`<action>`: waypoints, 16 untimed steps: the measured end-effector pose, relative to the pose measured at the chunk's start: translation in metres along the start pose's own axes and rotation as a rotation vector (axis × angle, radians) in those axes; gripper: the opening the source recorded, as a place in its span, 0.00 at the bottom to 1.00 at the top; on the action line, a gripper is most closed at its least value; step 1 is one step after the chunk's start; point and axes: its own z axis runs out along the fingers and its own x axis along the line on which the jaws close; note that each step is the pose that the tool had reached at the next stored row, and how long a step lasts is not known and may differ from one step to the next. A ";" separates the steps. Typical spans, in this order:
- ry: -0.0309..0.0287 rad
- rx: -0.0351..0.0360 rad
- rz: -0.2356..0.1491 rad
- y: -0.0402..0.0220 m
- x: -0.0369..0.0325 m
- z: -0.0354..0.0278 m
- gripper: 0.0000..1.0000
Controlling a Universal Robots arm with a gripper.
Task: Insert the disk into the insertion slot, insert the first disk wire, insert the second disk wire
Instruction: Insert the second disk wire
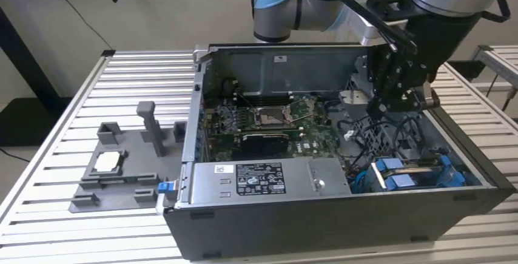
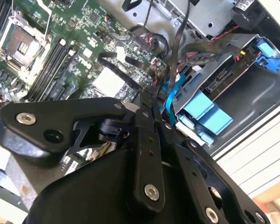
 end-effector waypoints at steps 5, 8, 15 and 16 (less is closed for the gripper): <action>0.0328 0.0341 -0.006 0.0072 -0.0045 0.0006 0.23; 0.0655 0.0393 -0.008 0.0104 -0.0064 0.0002 0.23; 0.0947 0.0956 -0.015 0.0137 -0.0091 -0.0001 0.23; 0.0956 0.1017 -0.016 0.0142 -0.0093 0.0006 0.23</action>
